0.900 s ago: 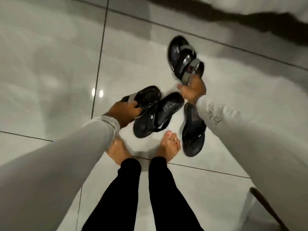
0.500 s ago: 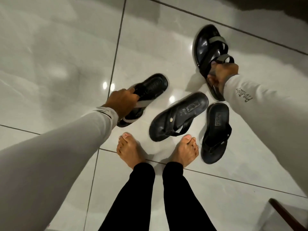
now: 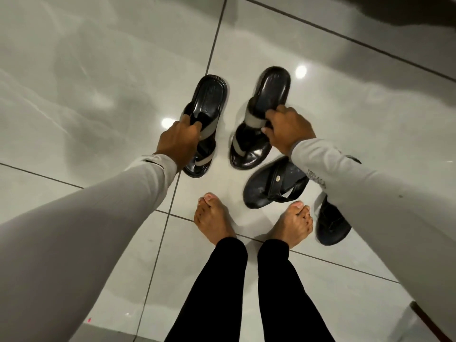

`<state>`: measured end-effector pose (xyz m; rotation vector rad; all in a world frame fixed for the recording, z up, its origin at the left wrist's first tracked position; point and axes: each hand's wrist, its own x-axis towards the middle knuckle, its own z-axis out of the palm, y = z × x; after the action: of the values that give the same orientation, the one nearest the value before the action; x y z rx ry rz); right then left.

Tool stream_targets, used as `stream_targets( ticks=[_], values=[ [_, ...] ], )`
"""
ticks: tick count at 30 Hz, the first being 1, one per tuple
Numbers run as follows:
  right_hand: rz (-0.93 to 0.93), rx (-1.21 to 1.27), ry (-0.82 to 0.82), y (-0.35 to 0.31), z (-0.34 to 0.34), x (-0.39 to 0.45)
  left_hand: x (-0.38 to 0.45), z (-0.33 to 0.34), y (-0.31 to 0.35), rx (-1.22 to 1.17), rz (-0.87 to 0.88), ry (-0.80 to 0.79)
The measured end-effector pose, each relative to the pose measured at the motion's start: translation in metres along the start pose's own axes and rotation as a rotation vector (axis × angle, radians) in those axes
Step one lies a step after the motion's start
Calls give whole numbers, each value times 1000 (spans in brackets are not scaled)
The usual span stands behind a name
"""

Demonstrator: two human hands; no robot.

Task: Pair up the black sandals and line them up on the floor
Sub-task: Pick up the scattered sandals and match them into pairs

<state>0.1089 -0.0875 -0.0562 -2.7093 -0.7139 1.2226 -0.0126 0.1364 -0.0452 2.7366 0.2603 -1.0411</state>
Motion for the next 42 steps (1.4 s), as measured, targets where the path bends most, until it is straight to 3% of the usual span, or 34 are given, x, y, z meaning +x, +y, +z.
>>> stream_targets(
  ticks=[8, 18, 32, 37, 42],
  values=[
    [-54, -30, -34, -33, 37, -24, -3, 4, 13, -74, 28, -7],
    [-114, -57, -44, -43, 36, -24, -7, 1, 20, -44, 123, -13],
    [-101, 31, -85, -38, 53, -48, -5, -7, 34, -109, 73, -38],
    [-28, 104, 4, -13, 52, -76, -18, -11, 49, -31, 74, 30],
    [244, 143, 32, 47, 62, -127, -38, -9, 95, 90, 178, 145]
  ],
)
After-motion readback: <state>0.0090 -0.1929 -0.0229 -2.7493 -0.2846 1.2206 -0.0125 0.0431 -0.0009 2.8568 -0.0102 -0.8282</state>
